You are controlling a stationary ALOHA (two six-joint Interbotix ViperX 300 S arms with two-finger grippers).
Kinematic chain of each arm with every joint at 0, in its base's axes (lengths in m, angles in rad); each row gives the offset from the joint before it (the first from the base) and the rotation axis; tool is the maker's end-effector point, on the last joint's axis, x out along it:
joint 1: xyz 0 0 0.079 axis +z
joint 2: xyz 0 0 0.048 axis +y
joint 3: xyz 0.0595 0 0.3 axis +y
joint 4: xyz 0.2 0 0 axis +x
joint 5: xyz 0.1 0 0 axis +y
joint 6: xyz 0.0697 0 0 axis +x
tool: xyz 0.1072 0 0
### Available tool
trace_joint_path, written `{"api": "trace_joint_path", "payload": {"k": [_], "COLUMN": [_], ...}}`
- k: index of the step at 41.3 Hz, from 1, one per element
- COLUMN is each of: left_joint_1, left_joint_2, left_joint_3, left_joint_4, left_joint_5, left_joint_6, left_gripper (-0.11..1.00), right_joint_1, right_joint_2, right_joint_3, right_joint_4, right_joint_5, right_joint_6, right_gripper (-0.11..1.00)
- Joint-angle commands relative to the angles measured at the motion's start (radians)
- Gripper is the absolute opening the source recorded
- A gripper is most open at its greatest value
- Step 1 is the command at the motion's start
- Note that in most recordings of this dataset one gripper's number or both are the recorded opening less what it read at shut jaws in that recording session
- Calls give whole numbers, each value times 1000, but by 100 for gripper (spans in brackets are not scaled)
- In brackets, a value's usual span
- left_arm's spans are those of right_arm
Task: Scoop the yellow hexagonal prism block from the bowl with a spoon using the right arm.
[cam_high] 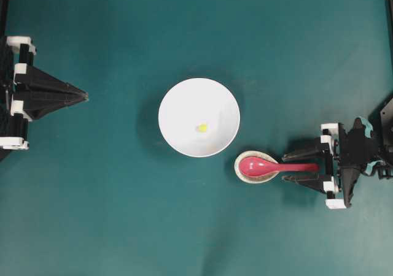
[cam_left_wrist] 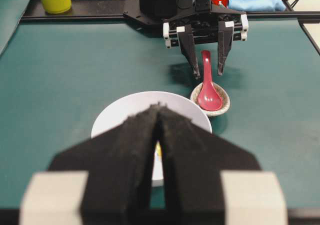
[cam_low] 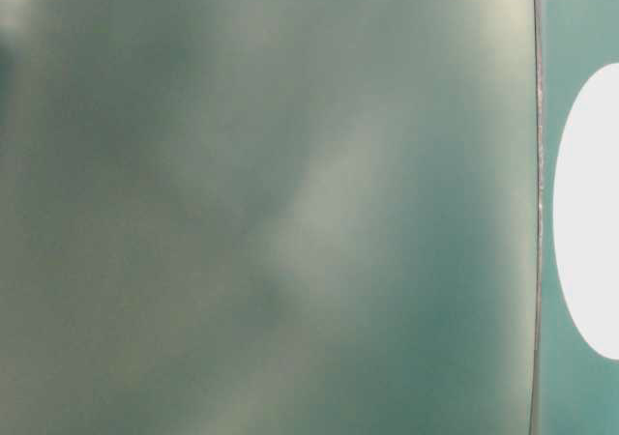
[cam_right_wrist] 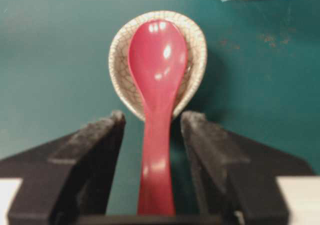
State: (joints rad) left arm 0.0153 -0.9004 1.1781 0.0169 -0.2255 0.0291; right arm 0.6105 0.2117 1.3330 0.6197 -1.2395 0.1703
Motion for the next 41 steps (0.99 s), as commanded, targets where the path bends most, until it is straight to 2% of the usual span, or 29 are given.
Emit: {"api": "trace_joint_path", "payload": {"k": [1, 12, 18, 25, 41], "left_joint_1": [-2, -2, -2, -2, -2], "left_joint_2": [8, 8, 8, 8, 8], "left_joint_3": [-25, -26, -25, -26, -26], "left_joint_4": [2, 2, 2, 2, 2], "left_joint_5": [-8, -8, -9, -11, -11], "left_joint_6": [-2, -2, -2, -3, -3], "left_gripper": [0, 0, 0, 0, 0], "right_joint_1": [12, 15, 15, 15, 15], "right_joint_2": [-11, -11, -11, -11, -11], "right_joint_3": [2, 2, -2, 0, -2], "right_joint_4": [3, 3, 3, 3, 3], "right_joint_5": [-5, -5, -8, -8, -11], "right_joint_6": [-2, -35, -60, -61, -61], "right_gripper": [55, 55, 51, 45, 45]}}
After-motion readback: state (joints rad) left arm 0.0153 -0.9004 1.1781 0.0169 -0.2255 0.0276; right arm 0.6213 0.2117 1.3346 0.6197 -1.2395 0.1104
